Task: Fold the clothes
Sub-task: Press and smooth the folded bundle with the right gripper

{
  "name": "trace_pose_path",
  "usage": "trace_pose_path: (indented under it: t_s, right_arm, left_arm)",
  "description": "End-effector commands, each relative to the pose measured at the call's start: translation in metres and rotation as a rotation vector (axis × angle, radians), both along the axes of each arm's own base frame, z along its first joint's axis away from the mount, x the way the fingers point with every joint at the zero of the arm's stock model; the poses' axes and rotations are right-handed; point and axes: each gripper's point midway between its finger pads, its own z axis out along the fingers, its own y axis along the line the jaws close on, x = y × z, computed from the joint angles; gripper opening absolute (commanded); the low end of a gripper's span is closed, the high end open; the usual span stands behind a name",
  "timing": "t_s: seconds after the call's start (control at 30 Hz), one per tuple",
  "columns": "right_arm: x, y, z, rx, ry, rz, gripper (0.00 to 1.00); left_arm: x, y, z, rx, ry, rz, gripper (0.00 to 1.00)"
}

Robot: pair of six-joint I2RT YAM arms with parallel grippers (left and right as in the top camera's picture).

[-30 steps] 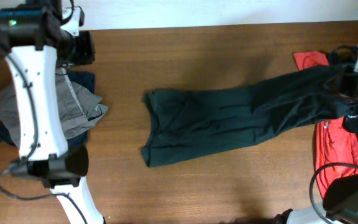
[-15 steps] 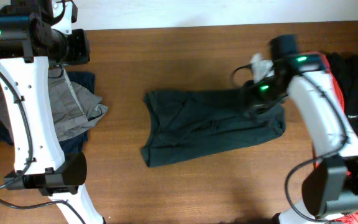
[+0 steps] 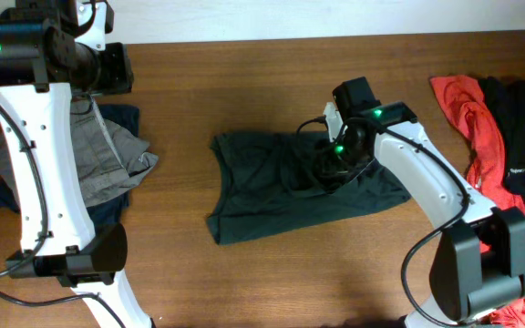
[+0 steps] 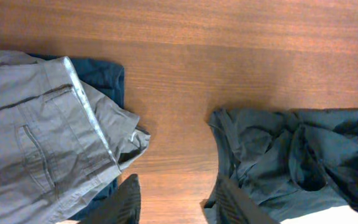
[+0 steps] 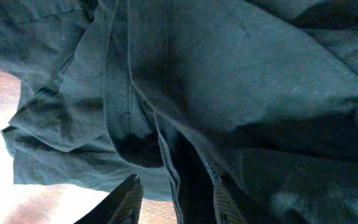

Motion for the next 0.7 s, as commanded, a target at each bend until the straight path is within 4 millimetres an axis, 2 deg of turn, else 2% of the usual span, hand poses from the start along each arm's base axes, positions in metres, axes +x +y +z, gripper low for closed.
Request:
trace_pose_path:
  t_s: [0.0, 0.1, 0.2, 0.27, 0.33, 0.4, 0.43, 0.5, 0.53, 0.57, 0.67]
  right_arm:
    - [0.002, -0.014, 0.027, 0.026, -0.052, -0.058, 0.43]
    - [0.0, -0.022, 0.028, 0.039, -0.037, -0.061, 0.46]
    - [-0.005, -0.01, 0.033, 0.119, -0.039, 0.029, 0.49]
    - [-0.005, -0.01, 0.033, 0.117, -0.041, 0.028, 0.49]
    - [-0.002, -0.021, 0.03, 0.061, -0.047, 0.005, 0.49]
    - [0.002, -0.042, 0.025, -0.018, -0.04, -0.084, 0.49]
    - [0.004, -0.053, 0.023, -0.057, -0.038, -0.123, 0.46]
    - [0.004, -0.074, 0.018, -0.121, -0.027, -0.164, 0.33]
    - [0.002, -0.084, 0.015, -0.147, -0.012, -0.183, 0.29]
    - [-0.001, -0.097, 0.008, -0.171, 0.022, -0.211, 0.28]
    - [-0.009, -0.113, -0.012, -0.178, 0.086, -0.252, 0.3]
  left_arm:
    - [-0.002, 0.0, 0.006, 0.011, -0.018, -0.006, 0.43]
    - [-0.002, 0.0, 0.006, 0.011, -0.018, -0.006, 0.45]
    - [-0.002, 0.0, 0.006, 0.011, -0.018, -0.006, 0.46]
    - [-0.002, 0.0, 0.006, 0.011, -0.017, -0.006, 0.47]
    - [-0.002, 0.0, 0.006, 0.011, -0.018, -0.006, 0.47]
    - [-0.002, 0.0, 0.006, 0.011, -0.018, -0.006, 0.47]
    - [-0.002, 0.0, 0.006, 0.011, -0.018, -0.006, 0.47]
    - [-0.002, 0.0, 0.006, 0.011, -0.018, -0.006, 0.47]
    - [-0.002, 0.0, 0.006, 0.011, -0.018, -0.006, 0.47]
    - [-0.002, 0.0, 0.006, 0.011, -0.018, -0.006, 0.47]
    - [-0.002, 0.0, 0.006, 0.01, -0.018, -0.007, 0.47]
